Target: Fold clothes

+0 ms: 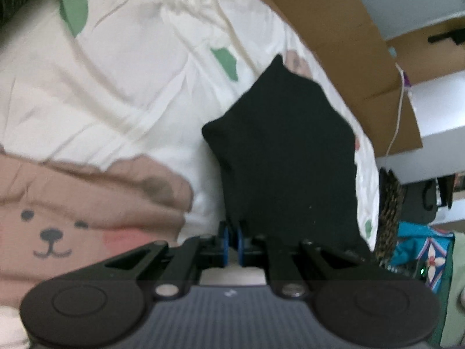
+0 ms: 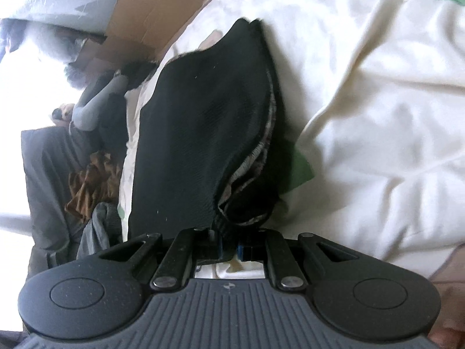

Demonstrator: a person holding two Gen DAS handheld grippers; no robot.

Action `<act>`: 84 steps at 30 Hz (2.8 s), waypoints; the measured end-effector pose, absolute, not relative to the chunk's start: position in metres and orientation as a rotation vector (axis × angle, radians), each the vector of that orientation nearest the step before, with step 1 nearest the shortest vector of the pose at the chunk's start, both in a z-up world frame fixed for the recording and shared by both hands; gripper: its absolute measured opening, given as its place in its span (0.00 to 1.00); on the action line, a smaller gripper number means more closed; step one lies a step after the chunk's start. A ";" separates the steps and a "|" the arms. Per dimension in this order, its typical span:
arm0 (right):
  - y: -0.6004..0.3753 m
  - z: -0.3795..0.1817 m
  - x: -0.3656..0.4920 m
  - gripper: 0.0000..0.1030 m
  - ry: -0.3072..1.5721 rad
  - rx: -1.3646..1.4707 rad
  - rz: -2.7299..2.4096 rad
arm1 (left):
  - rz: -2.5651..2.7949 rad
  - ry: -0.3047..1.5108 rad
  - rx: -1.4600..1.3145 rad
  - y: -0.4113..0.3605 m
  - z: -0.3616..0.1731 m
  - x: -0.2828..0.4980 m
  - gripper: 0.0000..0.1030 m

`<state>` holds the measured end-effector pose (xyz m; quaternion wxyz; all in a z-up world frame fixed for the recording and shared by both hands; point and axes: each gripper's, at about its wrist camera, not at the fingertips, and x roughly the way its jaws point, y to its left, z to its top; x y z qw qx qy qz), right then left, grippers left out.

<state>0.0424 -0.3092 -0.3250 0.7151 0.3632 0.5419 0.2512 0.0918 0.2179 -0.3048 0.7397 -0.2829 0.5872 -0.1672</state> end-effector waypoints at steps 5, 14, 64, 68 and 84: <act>-0.324 -0.320 0.044 0.07 1.173 0.807 0.517 | -0.427 1.337 -0.551 0.215 -0.302 0.086 0.05; -0.361 -0.308 0.060 0.06 1.101 0.820 0.424 | -0.461 1.399 -0.435 0.207 -0.302 0.085 0.05; -0.401 -0.323 0.096 0.45 1.140 0.886 0.307 | -0.479 1.166 -0.184 0.133 -0.262 0.185 0.66; -0.391 -0.324 0.084 0.45 1.214 0.876 0.325 | -0.526 1.173 -0.187 0.119 -0.263 0.218 0.66; -0.364 -0.314 0.056 0.45 1.144 0.989 0.278 | -0.623 1.174 -0.141 0.052 -0.259 0.254 0.72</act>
